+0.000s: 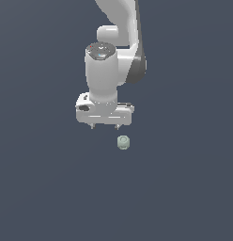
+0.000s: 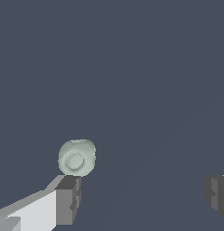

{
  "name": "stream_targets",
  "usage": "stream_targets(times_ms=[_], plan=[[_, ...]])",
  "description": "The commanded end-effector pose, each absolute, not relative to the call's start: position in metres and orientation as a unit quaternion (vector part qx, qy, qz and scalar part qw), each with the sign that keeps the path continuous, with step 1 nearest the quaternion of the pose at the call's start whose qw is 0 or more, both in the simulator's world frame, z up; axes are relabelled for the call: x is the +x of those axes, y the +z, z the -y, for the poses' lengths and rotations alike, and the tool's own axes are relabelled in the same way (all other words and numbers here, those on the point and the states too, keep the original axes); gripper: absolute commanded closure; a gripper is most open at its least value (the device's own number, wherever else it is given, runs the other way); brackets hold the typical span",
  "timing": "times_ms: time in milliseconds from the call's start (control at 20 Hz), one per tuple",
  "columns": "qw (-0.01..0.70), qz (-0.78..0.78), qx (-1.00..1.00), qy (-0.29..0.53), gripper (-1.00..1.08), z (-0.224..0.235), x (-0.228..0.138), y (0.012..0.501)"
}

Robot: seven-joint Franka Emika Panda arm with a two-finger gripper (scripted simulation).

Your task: Pick up the object and move it to a goal position.

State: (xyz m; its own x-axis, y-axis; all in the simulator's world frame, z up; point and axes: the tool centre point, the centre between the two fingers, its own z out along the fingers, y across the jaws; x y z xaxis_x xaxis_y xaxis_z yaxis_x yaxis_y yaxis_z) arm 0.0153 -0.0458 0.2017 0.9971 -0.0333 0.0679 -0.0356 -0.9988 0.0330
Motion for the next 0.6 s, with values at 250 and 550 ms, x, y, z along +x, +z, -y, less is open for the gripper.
stream_targets(times_ms=[250, 550], plan=[[0.024, 0.015, 0.999, 0.026, -0.92, 0.059, 0.011, 0.199], [0.030, 0.013, 0.999, 0.018, -0.92, 0.069, 0.007, 0.196]])
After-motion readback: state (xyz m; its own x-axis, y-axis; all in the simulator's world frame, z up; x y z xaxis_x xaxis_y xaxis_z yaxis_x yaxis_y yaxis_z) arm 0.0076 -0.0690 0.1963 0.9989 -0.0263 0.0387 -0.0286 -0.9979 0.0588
